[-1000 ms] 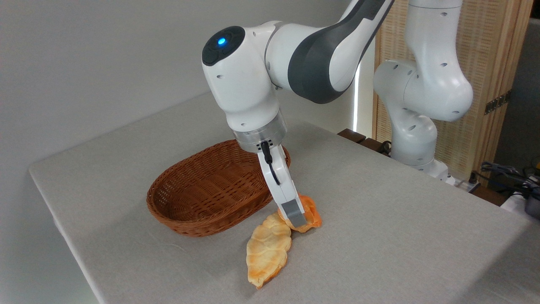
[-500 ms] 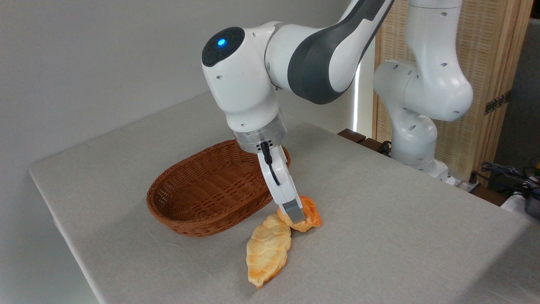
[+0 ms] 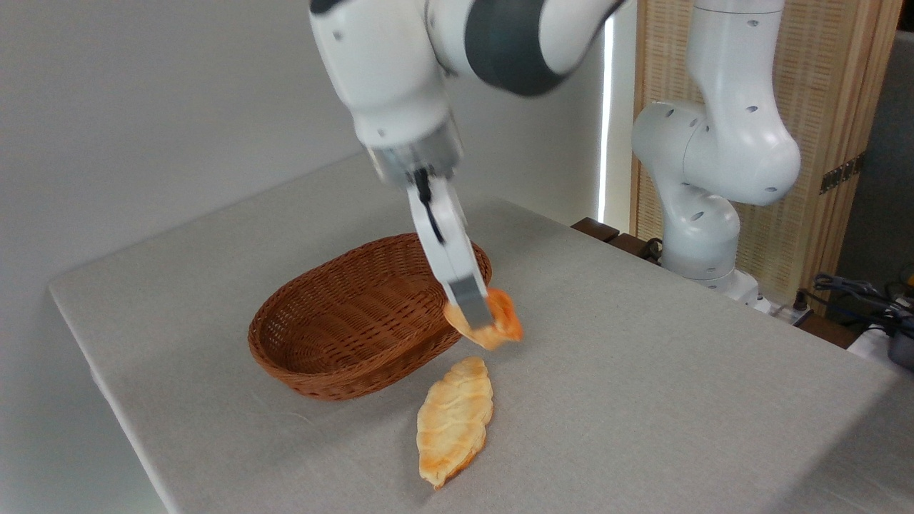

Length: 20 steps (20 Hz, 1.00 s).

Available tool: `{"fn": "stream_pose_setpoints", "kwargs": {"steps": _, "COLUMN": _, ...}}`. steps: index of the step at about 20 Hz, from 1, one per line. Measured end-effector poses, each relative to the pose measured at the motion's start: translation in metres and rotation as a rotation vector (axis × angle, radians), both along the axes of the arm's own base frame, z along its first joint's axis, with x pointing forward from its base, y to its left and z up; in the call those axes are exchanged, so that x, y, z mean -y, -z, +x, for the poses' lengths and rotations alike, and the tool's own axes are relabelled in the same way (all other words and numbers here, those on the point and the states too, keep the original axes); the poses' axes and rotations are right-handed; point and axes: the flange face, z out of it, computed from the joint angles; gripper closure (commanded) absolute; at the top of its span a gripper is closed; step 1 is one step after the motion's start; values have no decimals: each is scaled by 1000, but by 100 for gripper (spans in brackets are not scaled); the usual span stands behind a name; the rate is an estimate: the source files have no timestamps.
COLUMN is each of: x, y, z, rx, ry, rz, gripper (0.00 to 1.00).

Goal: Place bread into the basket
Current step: 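Lift the bun and carry it over the wicker basket, then lower the bun into the basket and open the gripper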

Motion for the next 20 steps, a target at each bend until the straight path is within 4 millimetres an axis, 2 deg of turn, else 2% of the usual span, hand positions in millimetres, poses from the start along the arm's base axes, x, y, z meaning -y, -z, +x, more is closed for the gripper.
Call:
{"fn": "stream_pose_setpoints", "kwargs": {"steps": 2, "x": 28, "y": -18, "z": 4, "rx": 33, "ry": -43, "rz": -6, "gripper": 41}}
{"fn": "stream_pose_setpoints", "kwargs": {"steps": 5, "x": 73, "y": -29, "z": 5, "rx": 63, "ry": -146, "rz": 12, "gripper": 41}}
{"fn": "stream_pose_setpoints", "kwargs": {"steps": 7, "x": 95, "y": -28, "z": 6, "rx": 82, "ry": -225, "rz": 28, "gripper": 41}}
{"fn": "stream_pose_setpoints", "kwargs": {"steps": 11, "x": 120, "y": -19, "z": 15, "rx": 115, "ry": -352, "rz": 38, "gripper": 41}}
{"fn": "stream_pose_setpoints", "kwargs": {"steps": 12, "x": 127, "y": -14, "z": 19, "rx": 124, "ry": -381, "rz": 38, "gripper": 39}}
{"fn": "stream_pose_setpoints", "kwargs": {"steps": 13, "x": 135, "y": -9, "z": 22, "rx": 134, "ry": -409, "rz": 37, "gripper": 24}}
{"fn": "stream_pose_setpoints", "kwargs": {"steps": 15, "x": 149, "y": 3, "z": 31, "rx": 153, "ry": -467, "rz": 31, "gripper": 3}}
{"fn": "stream_pose_setpoints", "kwargs": {"steps": 16, "x": 154, "y": 9, "z": 36, "rx": 162, "ry": -487, "rz": 25, "gripper": 0}}
{"fn": "stream_pose_setpoints", "kwargs": {"steps": 20, "x": 174, "y": 34, "z": 47, "rx": 166, "ry": -548, "rz": 16, "gripper": 0}}
